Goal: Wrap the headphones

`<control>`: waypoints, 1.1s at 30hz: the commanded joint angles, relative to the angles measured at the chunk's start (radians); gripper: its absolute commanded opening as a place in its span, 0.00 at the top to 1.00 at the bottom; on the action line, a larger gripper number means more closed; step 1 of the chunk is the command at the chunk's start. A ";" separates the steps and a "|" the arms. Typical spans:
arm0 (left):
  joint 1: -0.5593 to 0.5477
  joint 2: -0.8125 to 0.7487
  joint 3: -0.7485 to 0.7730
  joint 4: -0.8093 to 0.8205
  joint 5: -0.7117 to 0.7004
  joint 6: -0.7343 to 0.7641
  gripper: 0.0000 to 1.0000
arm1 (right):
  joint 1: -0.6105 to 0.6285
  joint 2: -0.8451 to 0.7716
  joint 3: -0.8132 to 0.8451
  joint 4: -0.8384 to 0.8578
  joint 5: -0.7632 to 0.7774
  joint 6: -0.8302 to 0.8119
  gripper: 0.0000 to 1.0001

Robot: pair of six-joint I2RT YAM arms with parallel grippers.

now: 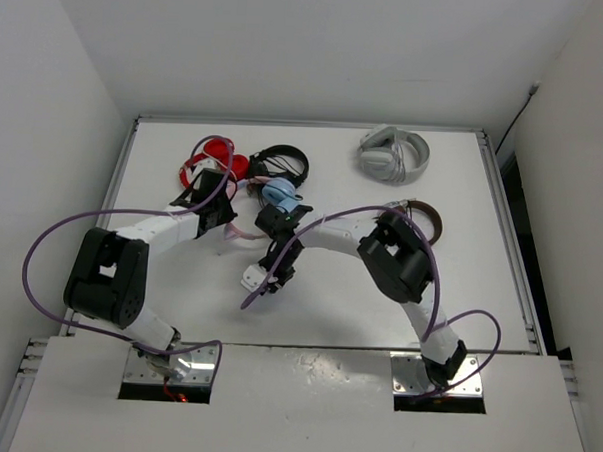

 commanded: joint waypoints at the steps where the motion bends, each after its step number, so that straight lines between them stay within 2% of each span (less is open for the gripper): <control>1: -0.018 -0.010 0.007 0.079 0.014 -0.011 1.00 | 0.007 0.047 0.082 -0.074 -0.036 -0.025 0.70; 5: -0.018 -0.010 0.007 0.079 0.014 -0.011 1.00 | 0.007 0.078 0.101 -0.100 -0.027 -0.025 0.70; 10: -0.018 -0.010 0.007 0.079 0.014 -0.011 1.00 | 0.016 0.097 0.110 -0.135 0.005 -0.025 0.77; 16: -0.018 -0.010 0.007 0.079 0.014 -0.011 1.00 | 0.025 0.097 0.110 -0.172 0.062 -0.025 0.79; 20: -0.018 -0.019 -0.002 0.079 0.014 -0.002 1.00 | 0.044 0.150 0.164 -0.267 0.093 -0.025 0.82; 25: -0.018 -0.028 -0.011 0.079 0.014 0.007 1.00 | 0.044 0.172 0.175 -0.276 0.102 -0.025 0.96; 30: -0.027 -0.037 -0.011 0.079 0.014 0.007 1.00 | 0.031 0.097 0.166 -0.203 -0.002 0.037 1.00; 33: -0.027 -0.046 -0.022 0.079 0.003 0.007 1.00 | 0.012 0.009 0.156 -0.135 -0.091 0.163 1.00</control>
